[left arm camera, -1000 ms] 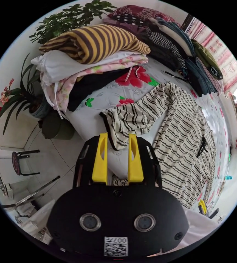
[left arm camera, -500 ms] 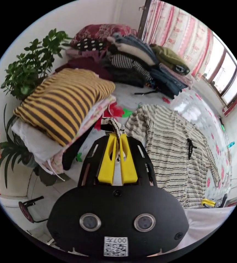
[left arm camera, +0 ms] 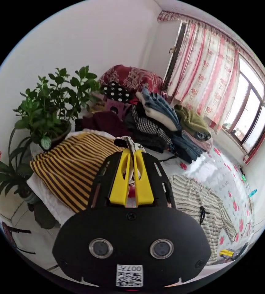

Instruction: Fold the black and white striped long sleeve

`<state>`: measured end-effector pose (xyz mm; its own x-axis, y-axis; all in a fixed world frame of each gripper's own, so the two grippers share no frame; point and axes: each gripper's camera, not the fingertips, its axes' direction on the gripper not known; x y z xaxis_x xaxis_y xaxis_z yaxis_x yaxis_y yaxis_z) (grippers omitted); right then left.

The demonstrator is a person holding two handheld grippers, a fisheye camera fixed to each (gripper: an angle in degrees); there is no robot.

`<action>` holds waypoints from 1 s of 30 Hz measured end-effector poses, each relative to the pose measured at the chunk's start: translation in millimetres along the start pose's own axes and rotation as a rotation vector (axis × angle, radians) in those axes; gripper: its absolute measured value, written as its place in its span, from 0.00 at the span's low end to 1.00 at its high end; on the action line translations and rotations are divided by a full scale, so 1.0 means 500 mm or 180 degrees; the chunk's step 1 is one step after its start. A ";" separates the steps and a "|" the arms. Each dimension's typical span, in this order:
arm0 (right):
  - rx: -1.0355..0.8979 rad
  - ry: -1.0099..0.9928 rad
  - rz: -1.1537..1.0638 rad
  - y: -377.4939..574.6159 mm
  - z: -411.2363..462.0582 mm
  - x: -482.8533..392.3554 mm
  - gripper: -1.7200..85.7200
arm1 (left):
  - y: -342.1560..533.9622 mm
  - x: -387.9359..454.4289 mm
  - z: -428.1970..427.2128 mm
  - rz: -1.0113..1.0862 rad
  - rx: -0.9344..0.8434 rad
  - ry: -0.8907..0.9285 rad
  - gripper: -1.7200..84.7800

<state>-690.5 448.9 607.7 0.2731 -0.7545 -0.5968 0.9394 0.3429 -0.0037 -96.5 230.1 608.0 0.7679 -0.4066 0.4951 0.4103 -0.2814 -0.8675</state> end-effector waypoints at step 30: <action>0.0389 -0.0303 0.0595 0.062 0.059 0.241 0.10 | 0.498 0.574 0.066 0.2613 -0.1766 0.2565 0.17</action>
<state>-622.7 352.3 559.4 0.4575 -0.7356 -0.4997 0.8872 0.4157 0.2003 242.3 71.8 532.3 0.1029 -0.9879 -0.1157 -0.4500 0.0575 -0.8912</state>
